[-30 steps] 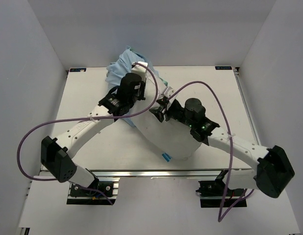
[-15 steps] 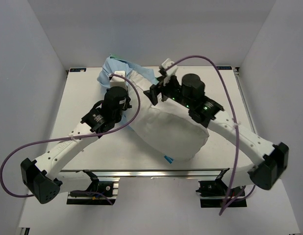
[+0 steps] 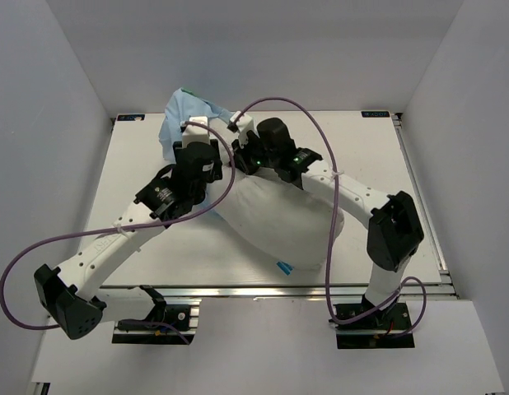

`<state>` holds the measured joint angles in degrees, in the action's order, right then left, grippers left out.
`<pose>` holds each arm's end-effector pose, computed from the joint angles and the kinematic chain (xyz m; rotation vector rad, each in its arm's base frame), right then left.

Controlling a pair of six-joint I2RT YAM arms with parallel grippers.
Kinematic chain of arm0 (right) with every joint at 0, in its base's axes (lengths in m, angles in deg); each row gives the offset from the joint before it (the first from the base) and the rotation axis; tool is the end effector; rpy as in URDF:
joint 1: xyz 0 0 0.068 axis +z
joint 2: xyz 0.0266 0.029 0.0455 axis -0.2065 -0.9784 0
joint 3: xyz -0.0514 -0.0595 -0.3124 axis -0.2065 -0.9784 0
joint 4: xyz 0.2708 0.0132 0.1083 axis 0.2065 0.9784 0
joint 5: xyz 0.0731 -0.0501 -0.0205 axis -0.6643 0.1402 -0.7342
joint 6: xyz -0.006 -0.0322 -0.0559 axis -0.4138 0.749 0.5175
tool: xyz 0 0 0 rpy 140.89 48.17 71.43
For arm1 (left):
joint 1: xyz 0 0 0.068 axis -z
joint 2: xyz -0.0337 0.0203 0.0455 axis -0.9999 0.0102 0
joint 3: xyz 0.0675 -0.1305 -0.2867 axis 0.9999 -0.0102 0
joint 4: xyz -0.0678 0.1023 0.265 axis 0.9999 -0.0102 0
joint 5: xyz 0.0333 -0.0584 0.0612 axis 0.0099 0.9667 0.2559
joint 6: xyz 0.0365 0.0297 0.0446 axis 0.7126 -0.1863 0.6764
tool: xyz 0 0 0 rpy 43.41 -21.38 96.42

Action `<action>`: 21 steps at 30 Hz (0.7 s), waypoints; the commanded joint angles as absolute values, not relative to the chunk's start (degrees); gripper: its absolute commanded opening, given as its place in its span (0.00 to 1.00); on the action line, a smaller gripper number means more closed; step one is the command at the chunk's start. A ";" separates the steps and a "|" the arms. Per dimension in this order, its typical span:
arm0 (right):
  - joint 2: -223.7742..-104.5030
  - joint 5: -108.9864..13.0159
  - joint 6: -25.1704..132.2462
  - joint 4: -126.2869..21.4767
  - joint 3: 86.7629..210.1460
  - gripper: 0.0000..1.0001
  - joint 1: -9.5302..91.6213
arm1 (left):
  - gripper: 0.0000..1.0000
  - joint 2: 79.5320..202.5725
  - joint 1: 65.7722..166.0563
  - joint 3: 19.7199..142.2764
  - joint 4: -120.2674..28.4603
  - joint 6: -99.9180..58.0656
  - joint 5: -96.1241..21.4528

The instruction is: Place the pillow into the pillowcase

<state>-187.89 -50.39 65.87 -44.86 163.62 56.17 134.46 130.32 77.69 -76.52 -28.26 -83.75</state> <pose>0.3512 0.3543 0.3620 -0.9484 1.7638 0.6115 0.2349 -0.1621 0.4129 -0.0220 1.9549 0.0056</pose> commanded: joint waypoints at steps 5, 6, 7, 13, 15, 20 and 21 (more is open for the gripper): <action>-180.71 -57.92 64.05 -49.22 153.51 0.00 56.13 | 0.92 139.64 130.72 92.57 -85.17 -23.24 -93.84; -180.44 -57.66 64.04 -49.22 152.89 0.00 56.13 | 0.96 140.61 130.64 95.72 -85.71 -21.84 -94.02; -180.01 -57.75 64.22 -49.05 152.71 0.00 56.21 | 0.98 141.66 130.72 96.97 -85.89 -20.43 -94.37; -177.90 -58.71 63.87 -49.92 150.61 0.00 56.13 | 0.98 149.92 128.09 105.49 -84.66 -11.11 -91.83; -177.37 -58.45 63.87 -50.19 150.25 0.00 56.13 | 0.98 153.26 126.42 107.61 -86.50 -9.18 -91.39; -176.75 -58.36 64.04 -50.28 150.07 0.00 56.13 | 0.98 154.51 125.01 107.01 -84.32 2.14 -83.57; -176.66 -58.19 64.04 -50.19 150.08 0.00 56.13 | 0.98 154.68 124.92 106.83 -84.05 3.04 -82.96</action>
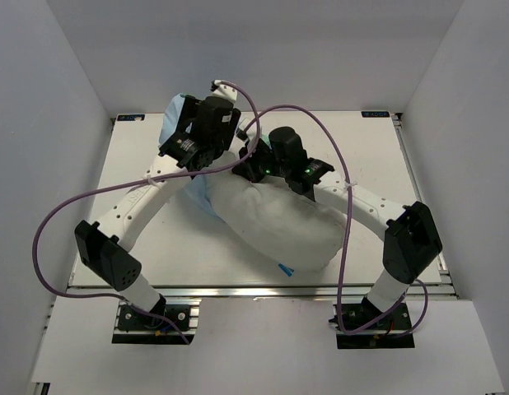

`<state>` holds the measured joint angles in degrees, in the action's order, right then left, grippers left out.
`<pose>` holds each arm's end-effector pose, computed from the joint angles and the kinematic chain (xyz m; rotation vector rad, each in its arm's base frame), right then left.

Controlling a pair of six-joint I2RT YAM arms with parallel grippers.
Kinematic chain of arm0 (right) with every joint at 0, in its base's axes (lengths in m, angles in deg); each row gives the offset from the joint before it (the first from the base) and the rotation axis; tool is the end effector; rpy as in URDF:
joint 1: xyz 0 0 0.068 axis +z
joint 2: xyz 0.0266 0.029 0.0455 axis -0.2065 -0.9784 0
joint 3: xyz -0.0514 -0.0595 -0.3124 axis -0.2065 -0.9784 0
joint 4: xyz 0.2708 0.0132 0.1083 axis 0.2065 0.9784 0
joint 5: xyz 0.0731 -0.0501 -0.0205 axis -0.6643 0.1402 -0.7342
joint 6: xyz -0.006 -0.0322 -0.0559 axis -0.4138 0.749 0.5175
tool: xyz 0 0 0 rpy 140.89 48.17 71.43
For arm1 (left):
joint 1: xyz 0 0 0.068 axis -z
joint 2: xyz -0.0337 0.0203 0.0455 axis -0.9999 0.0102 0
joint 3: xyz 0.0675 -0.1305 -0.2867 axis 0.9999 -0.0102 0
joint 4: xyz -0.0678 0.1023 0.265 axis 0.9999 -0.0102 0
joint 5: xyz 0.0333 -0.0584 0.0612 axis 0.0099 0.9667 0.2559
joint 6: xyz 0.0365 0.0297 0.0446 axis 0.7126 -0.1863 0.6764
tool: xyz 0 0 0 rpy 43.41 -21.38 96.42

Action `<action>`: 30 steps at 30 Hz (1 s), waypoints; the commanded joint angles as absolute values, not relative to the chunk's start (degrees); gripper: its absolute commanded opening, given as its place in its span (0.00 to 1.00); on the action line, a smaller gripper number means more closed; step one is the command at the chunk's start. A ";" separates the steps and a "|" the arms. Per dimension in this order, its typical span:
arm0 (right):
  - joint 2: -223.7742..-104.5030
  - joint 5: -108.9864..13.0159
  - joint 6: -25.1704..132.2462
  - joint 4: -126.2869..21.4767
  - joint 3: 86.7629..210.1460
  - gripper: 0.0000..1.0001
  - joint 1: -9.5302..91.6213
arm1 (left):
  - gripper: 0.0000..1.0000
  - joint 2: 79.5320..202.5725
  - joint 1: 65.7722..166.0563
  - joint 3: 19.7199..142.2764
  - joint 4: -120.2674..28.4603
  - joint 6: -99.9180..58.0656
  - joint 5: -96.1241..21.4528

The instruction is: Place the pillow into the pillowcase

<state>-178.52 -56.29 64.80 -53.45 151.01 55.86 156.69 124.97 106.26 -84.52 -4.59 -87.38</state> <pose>0.3144 0.3222 0.3662 -0.9630 1.6593 0.7302 0.3381 -0.2001 0.4625 0.2667 1.9595 0.4154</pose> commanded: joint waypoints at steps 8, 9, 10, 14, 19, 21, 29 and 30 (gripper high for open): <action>-176.66 -59.15 64.40 -49.92 149.73 0.00 56.22 | 0.92 160.30 123.17 109.20 -82.12 6.20 -88.83; -176.40 -59.15 64.48 -49.92 149.46 0.00 56.13 | 0.91 161.00 123.16 109.20 -81.93 6.56 -89.54; -176.31 -58.98 64.57 -50.10 149.29 0.00 56.21 | 0.90 162.31 122.90 109.20 -81.41 7.34 -89.98; -175.78 -58.63 64.92 -49.75 149.02 0.00 56.22 | 0.82 165.39 122.73 110.60 -81.23 7.88 -90.68; -175.87 -59.06 65.10 -49.40 148.67 0.00 56.13 | 0.54 166.98 122.73 113.85 -78.77 7.00 -92.00; -176.13 -59.41 65.10 -49.22 148.58 0.00 56.13 | 0.45 167.42 122.73 115.00 -78.51 7.00 -92.18; -175.43 -61.79 65.63 -49.40 147.00 0.00 56.13 | 0.42 167.86 122.73 116.32 -71.92 8.84 -95.69; -175.26 -61.70 65.54 -49.83 146.83 0.00 56.21 | 0.38 168.21 122.73 116.41 -71.65 8.93 -95.96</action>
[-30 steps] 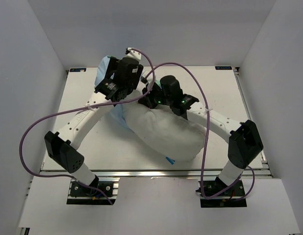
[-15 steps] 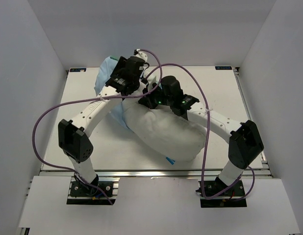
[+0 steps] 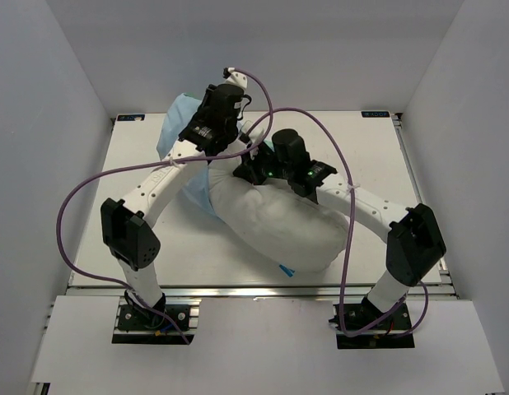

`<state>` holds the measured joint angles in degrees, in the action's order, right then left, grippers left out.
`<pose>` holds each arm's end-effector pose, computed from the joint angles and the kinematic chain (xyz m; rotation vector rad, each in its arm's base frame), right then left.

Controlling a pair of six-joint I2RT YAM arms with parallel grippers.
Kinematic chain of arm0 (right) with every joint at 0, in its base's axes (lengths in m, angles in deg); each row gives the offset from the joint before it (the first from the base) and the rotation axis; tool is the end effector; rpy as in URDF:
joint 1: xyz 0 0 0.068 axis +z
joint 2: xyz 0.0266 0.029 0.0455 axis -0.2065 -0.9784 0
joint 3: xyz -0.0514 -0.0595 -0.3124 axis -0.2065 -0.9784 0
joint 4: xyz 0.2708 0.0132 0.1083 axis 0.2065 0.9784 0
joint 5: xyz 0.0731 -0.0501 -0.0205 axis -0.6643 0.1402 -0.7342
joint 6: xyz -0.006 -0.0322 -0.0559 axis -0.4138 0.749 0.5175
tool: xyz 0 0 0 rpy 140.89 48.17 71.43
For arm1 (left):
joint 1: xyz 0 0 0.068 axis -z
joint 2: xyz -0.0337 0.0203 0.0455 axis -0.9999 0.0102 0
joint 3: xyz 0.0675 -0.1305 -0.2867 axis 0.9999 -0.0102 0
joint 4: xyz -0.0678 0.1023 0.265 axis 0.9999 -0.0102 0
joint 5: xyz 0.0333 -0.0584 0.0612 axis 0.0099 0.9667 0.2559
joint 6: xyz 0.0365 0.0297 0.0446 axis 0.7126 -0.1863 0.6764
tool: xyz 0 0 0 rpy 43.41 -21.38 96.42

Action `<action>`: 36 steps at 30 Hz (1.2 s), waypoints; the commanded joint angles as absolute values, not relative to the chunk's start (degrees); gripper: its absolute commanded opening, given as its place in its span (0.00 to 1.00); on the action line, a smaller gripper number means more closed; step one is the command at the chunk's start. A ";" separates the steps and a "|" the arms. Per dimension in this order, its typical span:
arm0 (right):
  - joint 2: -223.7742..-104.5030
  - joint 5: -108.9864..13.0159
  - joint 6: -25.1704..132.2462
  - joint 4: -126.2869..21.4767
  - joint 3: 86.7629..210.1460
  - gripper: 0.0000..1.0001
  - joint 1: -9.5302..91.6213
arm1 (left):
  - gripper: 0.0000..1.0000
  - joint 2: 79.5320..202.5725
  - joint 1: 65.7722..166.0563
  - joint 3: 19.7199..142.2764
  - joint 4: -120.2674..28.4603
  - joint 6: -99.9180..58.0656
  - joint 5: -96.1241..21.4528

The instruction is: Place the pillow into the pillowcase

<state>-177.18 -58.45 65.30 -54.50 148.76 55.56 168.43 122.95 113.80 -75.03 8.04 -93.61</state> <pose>0.3089 0.3162 0.3628 -0.9891 1.6424 0.7557 0.4063 -0.2241 0.4456 0.3168 1.8798 0.6439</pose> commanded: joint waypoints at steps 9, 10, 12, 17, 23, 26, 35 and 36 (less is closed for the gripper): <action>-173.85 -59.52 65.80 -59.76 146.38 0.00 56.13 | 0.00 164.45 126.67 115.63 -73.06 7.26 -87.89; -173.15 -58.81 67.89 -61.51 146.38 0.00 56.13 | 0.00 163.13 127.46 114.66 -72.53 7.26 -85.09; -169.91 -56.44 69.31 -63.10 146.12 0.00 56.13 | 0.00 159.00 129.57 112.90 -72.18 7.53 -81.74; -159.89 -51.16 71.25 -67.49 144.63 0.00 56.22 | 0.00 151.80 130.99 111.75 -74.98 4.54 -68.15; -155.57 -45.36 66.08 -78.04 139.10 0.00 56.22 | 0.00 146.25 131.95 107.45 -74.29 -3.53 -51.25; -157.32 -40.53 63.00 -84.01 138.04 0.00 56.04 | 0.00 143.79 132.30 103.51 -72.10 -6.88 -41.22; -169.88 -31.64 53.59 -82.10 153.49 0.00 50.96 | 0.00 140.97 138.28 91.11 -65.16 -16.79 -33.65; -170.85 -32.08 52.11 -80.87 156.20 0.00 49.99 | 0.00 140.27 138.37 87.79 -64.45 -17.69 -33.30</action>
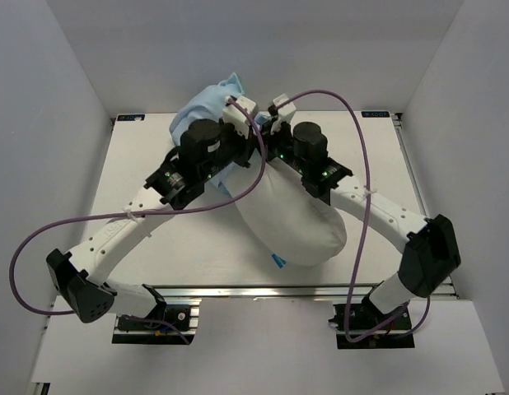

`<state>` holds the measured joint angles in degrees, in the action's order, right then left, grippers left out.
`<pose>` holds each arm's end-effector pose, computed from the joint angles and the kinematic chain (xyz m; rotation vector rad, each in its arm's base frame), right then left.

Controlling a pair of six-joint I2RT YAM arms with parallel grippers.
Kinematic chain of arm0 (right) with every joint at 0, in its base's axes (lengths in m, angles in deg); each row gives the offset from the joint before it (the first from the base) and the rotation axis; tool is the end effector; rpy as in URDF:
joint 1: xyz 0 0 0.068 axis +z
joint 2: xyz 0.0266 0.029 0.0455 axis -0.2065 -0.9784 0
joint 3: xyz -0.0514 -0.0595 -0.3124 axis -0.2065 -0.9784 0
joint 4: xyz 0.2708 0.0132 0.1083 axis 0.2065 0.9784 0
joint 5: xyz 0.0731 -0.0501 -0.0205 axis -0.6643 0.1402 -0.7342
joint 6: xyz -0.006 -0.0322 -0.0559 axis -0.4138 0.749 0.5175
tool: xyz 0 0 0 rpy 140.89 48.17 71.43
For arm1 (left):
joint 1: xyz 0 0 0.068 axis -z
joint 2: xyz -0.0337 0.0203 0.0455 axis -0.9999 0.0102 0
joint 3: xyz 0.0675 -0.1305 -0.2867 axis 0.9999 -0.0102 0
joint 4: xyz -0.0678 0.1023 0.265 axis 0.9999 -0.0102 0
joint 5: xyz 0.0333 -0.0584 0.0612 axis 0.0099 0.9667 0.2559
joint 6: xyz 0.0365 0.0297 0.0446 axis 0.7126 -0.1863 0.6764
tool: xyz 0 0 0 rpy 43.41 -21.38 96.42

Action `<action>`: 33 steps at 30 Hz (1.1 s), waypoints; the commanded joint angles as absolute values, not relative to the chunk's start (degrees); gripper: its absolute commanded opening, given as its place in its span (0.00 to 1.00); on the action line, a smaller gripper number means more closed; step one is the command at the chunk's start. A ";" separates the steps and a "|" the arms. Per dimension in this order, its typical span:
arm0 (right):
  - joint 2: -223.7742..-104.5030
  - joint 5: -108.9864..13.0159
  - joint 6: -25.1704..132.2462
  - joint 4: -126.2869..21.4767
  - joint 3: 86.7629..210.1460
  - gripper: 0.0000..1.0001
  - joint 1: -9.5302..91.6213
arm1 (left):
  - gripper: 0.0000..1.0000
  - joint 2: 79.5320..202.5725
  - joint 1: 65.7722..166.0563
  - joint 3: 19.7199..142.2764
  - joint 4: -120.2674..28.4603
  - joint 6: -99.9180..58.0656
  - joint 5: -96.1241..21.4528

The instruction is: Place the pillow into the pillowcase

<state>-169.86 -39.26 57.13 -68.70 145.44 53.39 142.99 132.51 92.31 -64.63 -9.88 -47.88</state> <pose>0.3083 0.2711 0.4212 -0.5017 1.4936 0.6014 0.2518 -0.2328 0.4872 0.6192 1.6716 -0.5180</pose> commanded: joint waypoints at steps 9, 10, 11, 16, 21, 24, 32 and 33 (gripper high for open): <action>-174.81 -31.56 41.73 -78.59 156.40 0.00 43.48 | 0.00 135.69 138.98 69.22 -60.58 -26.74 -25.32; -176.29 -31.99 40.68 -77.71 157.45 0.00 43.04 | 0.00 135.61 139.33 67.64 -59.88 -27.36 -23.64; -176.83 -32.17 39.80 -77.44 157.37 0.00 42.25 | 0.00 135.35 139.95 67.11 -58.31 -27.80 -21.36; -177.55 -36.37 38.12 -78.04 153.34 0.00 42.15 | 0.00 132.62 140.48 69.81 -56.09 -29.21 -27.64; -170.35 -53.03 38.82 -84.99 139.37 0.00 42.68 | 0.00 136.74 140.30 81.93 -60.12 -28.95 -52.68; -165.86 -63.96 39.61 -85.53 137.33 0.00 42.59 | 0.00 143.85 140.39 92.21 -65.48 -25.26 -56.76; -158.99 -86.21 41.80 -69.04 145.31 0.00 42.59 | 0.00 153.88 140.30 113.93 -75.24 -19.28 -59.55; -159.00 -87.70 44.07 -64.12 146.46 0.00 42.59 | 0.00 155.72 140.39 115.60 -75.60 -17.54 -59.48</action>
<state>-161.58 -76.75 41.17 -68.31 139.17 42.27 154.61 139.04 109.58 -71.71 -20.79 -59.22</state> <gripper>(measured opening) 0.073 0.019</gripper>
